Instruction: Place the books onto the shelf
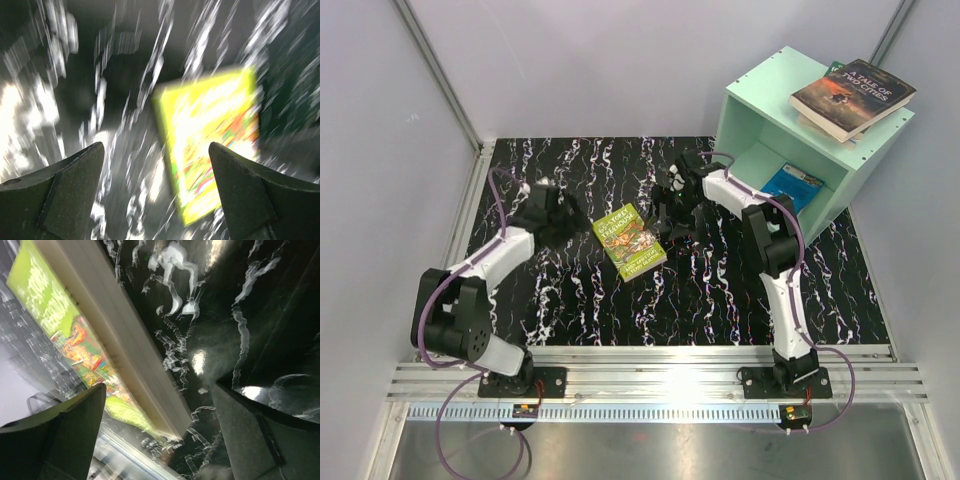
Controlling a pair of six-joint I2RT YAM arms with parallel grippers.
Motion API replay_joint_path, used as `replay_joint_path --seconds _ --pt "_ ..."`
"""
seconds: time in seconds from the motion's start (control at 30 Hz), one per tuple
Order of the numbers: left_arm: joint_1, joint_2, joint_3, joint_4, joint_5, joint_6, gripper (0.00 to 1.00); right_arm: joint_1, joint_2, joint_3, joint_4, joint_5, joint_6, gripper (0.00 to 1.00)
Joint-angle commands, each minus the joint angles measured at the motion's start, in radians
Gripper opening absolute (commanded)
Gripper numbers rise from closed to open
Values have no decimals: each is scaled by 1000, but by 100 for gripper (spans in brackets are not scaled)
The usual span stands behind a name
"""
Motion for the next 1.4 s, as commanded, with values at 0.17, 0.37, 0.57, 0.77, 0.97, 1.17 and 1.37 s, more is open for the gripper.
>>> replay_joint_path --seconds 0.17,0.37,0.57,0.77,0.97,1.17,1.37 --pt "-112 11 -235 200 176 -199 89 12 44 -16 36 -40 52 95" --pt "-146 115 -219 254 213 -231 89 69 -2 -128 134 -92 110 93" --pt "-154 212 -241 373 285 -314 88 161 -25 -141 173 -147 146 59" --pt "-163 237 -225 406 307 -327 88 170 -94 -130 111 -124 141 20" --pt "-163 221 -198 393 322 -322 88 170 -161 -145 85 -109 149 0" --pt "-134 117 -182 291 322 -284 91 170 -236 -122 41 -75 164 0" --pt "-11 0 -314 376 390 -313 91 136 -272 -58 56 -118 237 0"
